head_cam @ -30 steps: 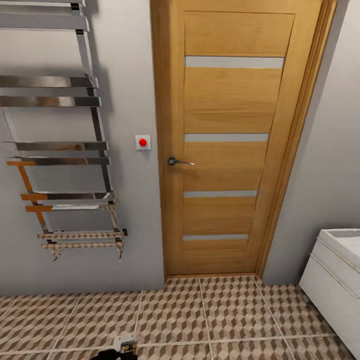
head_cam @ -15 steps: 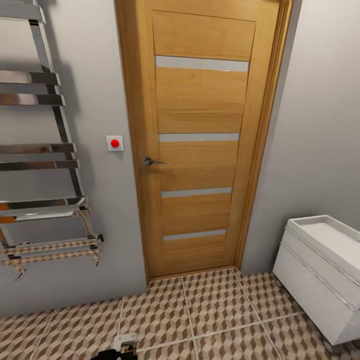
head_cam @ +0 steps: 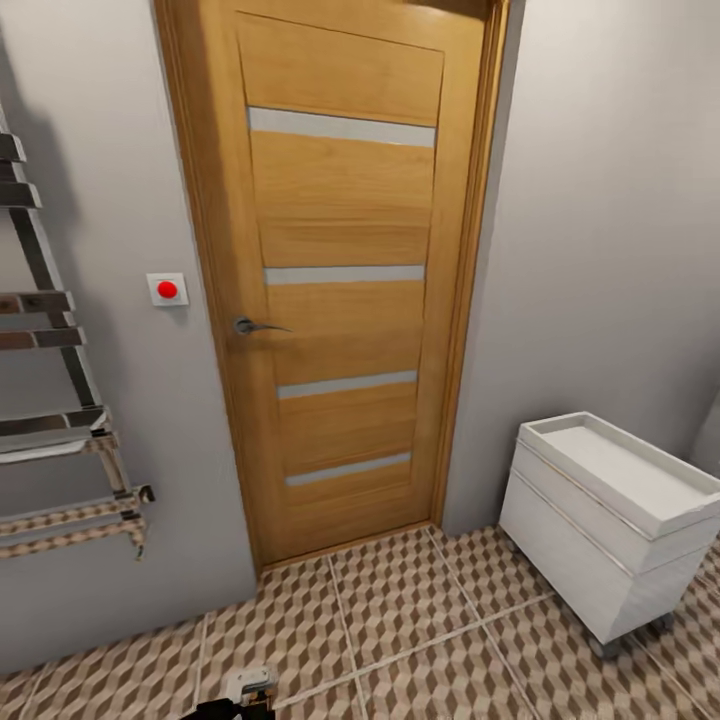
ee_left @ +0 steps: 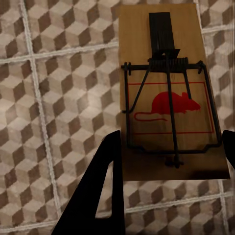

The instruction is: Take the four mousetraps from the cabinet in the bathroom and place them on the bathroom floor. Make sure all four end up on the same floor surface, and ensure that at least two of them are either under or directly next to the same bathroom sink.

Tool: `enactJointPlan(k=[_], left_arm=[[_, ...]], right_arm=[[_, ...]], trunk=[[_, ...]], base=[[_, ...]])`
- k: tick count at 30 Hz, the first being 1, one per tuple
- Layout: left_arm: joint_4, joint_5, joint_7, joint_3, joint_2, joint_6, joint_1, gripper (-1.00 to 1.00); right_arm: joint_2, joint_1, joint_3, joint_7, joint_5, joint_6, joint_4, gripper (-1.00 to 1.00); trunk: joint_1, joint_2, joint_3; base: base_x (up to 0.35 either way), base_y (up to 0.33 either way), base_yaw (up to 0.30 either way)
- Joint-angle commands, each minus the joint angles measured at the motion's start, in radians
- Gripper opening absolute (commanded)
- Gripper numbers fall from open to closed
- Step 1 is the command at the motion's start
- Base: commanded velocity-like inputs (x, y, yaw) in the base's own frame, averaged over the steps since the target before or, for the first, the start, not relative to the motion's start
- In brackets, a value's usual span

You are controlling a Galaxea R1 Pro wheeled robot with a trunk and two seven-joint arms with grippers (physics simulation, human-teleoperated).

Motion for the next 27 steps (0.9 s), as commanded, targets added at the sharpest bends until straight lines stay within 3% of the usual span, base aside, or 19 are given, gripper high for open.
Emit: enactJointPlan(k=[1, 27], left_arm=[[0.0, 0.007, 0.005, 0.0, 0.0, 0.003, 0.0, -1.0], [0.0, 0.008, 0.005, 0.0, 0.0, 0.003, -0.001, -1.0]], right_arm=[[0.0, -0.001, 0.009, -0.001, -0.011, 0.002, 0.001, -1.0], [0.0, -0.001, 0.009, -0.001, -0.011, 0.002, 0.001, -1.0]], trunk=[[0.0, -0.001, -0.001], [0.0, -0.001, -0.001]], base=[[0.0, 0.0, -0.29], [0.0, 0.0, -0.29]])
